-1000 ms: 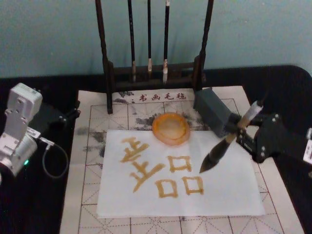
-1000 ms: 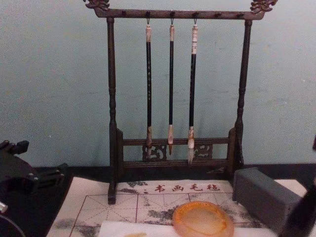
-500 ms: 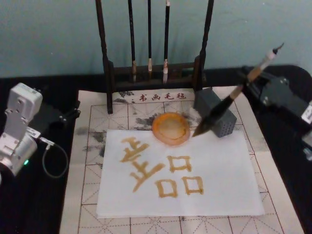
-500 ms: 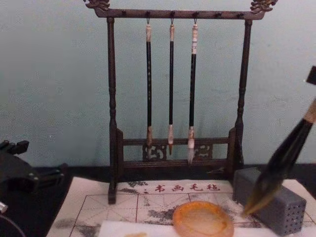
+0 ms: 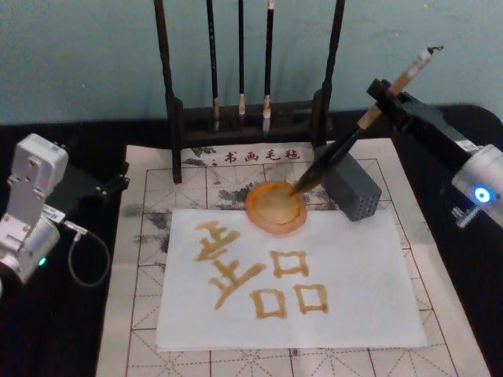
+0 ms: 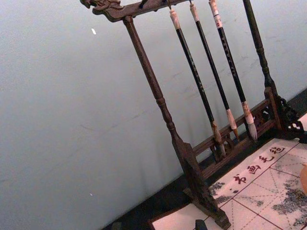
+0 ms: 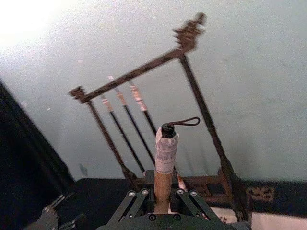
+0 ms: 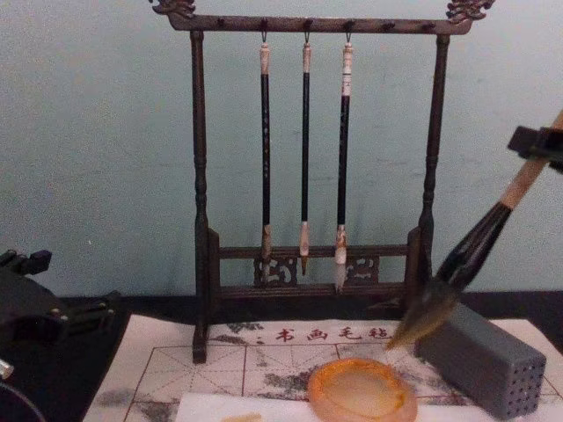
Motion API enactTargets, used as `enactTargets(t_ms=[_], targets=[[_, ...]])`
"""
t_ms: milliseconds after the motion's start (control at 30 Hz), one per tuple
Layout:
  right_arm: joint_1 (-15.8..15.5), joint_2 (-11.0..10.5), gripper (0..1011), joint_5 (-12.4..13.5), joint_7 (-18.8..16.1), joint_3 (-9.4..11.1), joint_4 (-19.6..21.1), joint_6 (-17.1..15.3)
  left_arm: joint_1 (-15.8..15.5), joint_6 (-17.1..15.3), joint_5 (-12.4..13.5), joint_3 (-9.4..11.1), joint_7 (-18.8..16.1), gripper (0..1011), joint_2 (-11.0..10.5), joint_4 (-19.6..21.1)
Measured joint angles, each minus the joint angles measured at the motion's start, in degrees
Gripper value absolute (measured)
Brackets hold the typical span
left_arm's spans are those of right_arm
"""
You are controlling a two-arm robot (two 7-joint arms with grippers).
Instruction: Pick up the brush from the inkstone, write on the paper, then place the brush back to its original position.
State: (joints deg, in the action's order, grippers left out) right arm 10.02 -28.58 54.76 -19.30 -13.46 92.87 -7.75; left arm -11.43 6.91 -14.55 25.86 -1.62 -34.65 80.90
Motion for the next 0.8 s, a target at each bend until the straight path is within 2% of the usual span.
enactTargets(t_ms=[167, 200, 300, 533, 800], targets=[[3.48, 2.78, 185, 4.79, 5.69, -0.43, -3.34, -5.32, 0.0, 0.0, 0.0, 0.0, 0.0, 1001, 0.0, 0.0], [3.48, 2.78, 185, 4.79, 5.69, -0.43, -3.34, -5.32, 0.0, 0.0, 0.0, 0.0, 0.0, 1001, 0.0, 0.0], [5.22, 4.16, 185, 7.12, 8.32, -0.71, -5.39, -7.5, 0.0, 0.0, 0.0, 0.0, 0.0, 1001, 0.0, 0.0], [7.84, 6.41, 185, 10.62, 12.42, -1.23, -9.13, -10.18, 0.0, 0.0, 0.0, 0.0, 0.0, 1001, 0.0, 0.0], [9.86, 8.92, 185, 14.07, 17.35, -1.14, -12.9, -11.34, 0.0, 0.0, 0.0, 0.0, 0.0, 1001, 0.0, 0.0]])
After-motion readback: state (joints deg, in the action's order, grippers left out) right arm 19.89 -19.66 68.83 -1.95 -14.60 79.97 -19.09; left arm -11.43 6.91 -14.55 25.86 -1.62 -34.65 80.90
